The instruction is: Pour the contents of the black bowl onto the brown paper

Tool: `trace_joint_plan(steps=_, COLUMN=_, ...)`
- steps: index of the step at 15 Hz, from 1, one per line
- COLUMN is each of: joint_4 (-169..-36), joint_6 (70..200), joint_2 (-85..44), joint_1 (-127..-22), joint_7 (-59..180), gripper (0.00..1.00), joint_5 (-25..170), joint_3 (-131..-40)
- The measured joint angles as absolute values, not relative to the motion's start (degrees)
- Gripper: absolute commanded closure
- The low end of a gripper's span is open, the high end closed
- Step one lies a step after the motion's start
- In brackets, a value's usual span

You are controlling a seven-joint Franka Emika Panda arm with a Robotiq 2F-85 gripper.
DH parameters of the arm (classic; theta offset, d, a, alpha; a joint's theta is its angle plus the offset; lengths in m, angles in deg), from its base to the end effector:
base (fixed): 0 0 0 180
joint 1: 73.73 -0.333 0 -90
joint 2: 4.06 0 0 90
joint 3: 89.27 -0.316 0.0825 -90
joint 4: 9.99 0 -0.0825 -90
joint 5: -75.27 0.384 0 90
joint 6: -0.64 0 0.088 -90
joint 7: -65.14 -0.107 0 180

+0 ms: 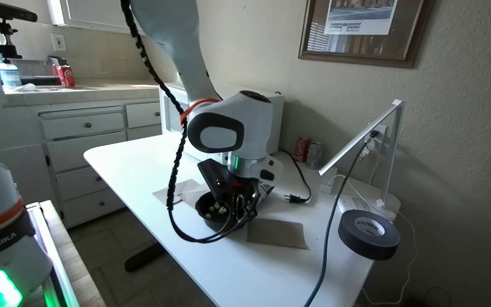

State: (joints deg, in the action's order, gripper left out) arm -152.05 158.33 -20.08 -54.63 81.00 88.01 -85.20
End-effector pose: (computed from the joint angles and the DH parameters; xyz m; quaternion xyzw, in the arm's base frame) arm 0.4305 -0.1959 0.1811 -0.9858 0.1646 -0.0087 0.0309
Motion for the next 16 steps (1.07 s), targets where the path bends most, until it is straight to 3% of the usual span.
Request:
trace_joint_plan(steps=14, joint_4=-156.3, joint_6=158.2, joint_2=-11.0, joint_1=-55.0, joint_7=91.1, gripper=0.96, joint_5=96.5, joint_3=-87.8)
trace_joint_plan(steps=15, joint_4=-156.7, joint_6=158.2, joint_2=-10.2, joint_1=-55.0, joint_7=91.6, gripper=0.59, joint_5=97.0, joint_3=-88.0)
trace_joint_plan(steps=16, joint_4=-157.2, joint_6=158.2, joint_2=-9.6, joint_1=-55.0, joint_7=92.0, gripper=0.58, joint_5=97.3, joint_3=-88.2)
